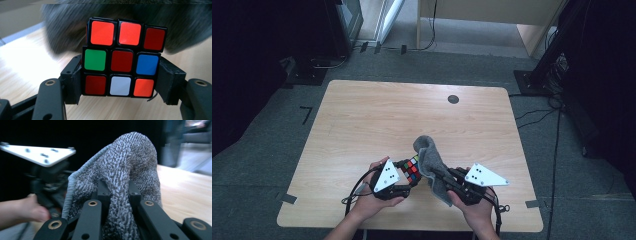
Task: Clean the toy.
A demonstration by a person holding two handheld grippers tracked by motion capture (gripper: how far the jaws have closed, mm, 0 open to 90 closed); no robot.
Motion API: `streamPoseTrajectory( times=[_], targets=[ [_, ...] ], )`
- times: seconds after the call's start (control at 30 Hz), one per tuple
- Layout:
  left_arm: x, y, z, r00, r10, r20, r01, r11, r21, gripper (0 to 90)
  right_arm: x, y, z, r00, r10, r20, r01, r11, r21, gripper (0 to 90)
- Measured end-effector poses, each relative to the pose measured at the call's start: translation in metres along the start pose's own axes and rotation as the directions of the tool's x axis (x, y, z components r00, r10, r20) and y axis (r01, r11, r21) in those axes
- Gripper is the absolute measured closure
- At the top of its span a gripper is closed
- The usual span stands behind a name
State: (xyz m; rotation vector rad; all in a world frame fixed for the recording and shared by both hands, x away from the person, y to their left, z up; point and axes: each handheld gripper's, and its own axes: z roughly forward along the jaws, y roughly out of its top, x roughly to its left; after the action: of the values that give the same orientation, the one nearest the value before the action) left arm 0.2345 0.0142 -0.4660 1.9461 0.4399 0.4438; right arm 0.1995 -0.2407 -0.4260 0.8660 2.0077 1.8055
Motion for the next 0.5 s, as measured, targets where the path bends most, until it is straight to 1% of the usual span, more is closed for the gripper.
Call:
streamPoseTrajectory(
  times=[0.07, 0.1, 0.13, 0.17, 0.2, 0.23, 0.27, 0.3, 0.33, 0.37, 0.43, 0.47, 0.5],
  targets=[
    [-0.004, 0.002, -0.002, 0.9995, 0.021, 0.023, -0.02, 0.9994, -0.028, 33.8, 0.001, -0.004, 0.005, 1.0, -0.006, -0.005, 0.006, 1.0, 0.025, 79.4],
    [-0.006, 0.004, -0.003, 0.9991, 0.039, 0.016, -0.038, 0.9988, -0.029, 33.9, 0.0, -0.007, 0.007, 1.0, -0.001, -0.003, 0.002, 0.999, 0.035, 79.3],
    [-0.008, 0.005, -0.003, 0.9983, 0.058, 0.002, -0.058, 0.998, -0.023, 33.9, -0.003, -0.01, 0.007, 0.9999, 0.015, -0.006, -0.015, 1.0, 0.028, 79.3],
    [-0.008, 0.005, -0.004, 0.9977, 0.068, 0.005, -0.068, 0.9974, -0.024, 34.0, -0.007, -0.012, 0.007, 0.9993, 0.036, -0.006, -0.036, 0.999, 0.024, 79.2],
    [-0.008, 0.005, -0.005, 0.9976, 0.068, 0.01, -0.067, 0.9973, -0.03, 34.0, -0.011, -0.013, 0.006, 0.999, 0.039, 0.02, -0.039, 0.999, 0.032, 79.2],
    [-0.007, 0.005, -0.005, 0.998, 0.062, 0.012, -0.062, 0.9976, -0.031, 34.0, -0.014, -0.014, 0.005, 0.9979, 0.032, 0.057, -0.034, 0.998, 0.044, 79.2],
    [-0.007, 0.005, -0.005, 0.9983, 0.057, 0.013, -0.057, 0.9979, -0.031, 34.0, -0.017, -0.015, 0.004, 0.9964, 0.041, 0.075, -0.044, 0.998, 0.051, 79.1],
    [-0.007, 0.005, -0.005, 0.9984, 0.056, 0.013, -0.055, 0.998, -0.031, 34.0, -0.019, -0.015, 0.003, 0.9954, 0.061, 0.074, -0.065, 0.997, 0.05, 79.0],
    [-0.008, 0.005, -0.005, 0.9983, 0.057, 0.013, -0.057, 0.9979, -0.03, 34.0, -0.018, -0.015, 0.003, 0.9955, 0.07, 0.065, -0.073, 0.996, 0.045, 78.8],
    [-0.009, 0.006, -0.004, 0.9978, 0.065, 0.011, -0.065, 0.9976, -0.023, 34.0, -0.016, -0.014, 0.003, 0.9964, 0.065, 0.055, -0.067, 0.997, 0.041, 78.6],
    [-0.01, 0.006, -0.004, 0.997, 0.077, 0.005, -0.077, 0.9968, -0.019, 34.0, -0.006, -0.009, 0.005, 0.9995, 0.032, 0.006, -0.032, 0.999, 0.038, 78.2],
    [-0.01, 0.006, -0.005, 0.9973, 0.073, 0.007, -0.072, 0.9969, -0.03, 34.0, -0.001, -0.007, 0.005, 0.9999, 0.012, 0.0, -0.012, 0.999, 0.037, 78.1],
    [-0.009, 0.007, -0.006, 0.9977, 0.068, 0.008, -0.067, 0.9971, -0.035, 34.0, 0.002, -0.005, 0.006, 0.9998, -0.008, 0.019, 0.007, 0.999, 0.035, 78.1]
  ],
)
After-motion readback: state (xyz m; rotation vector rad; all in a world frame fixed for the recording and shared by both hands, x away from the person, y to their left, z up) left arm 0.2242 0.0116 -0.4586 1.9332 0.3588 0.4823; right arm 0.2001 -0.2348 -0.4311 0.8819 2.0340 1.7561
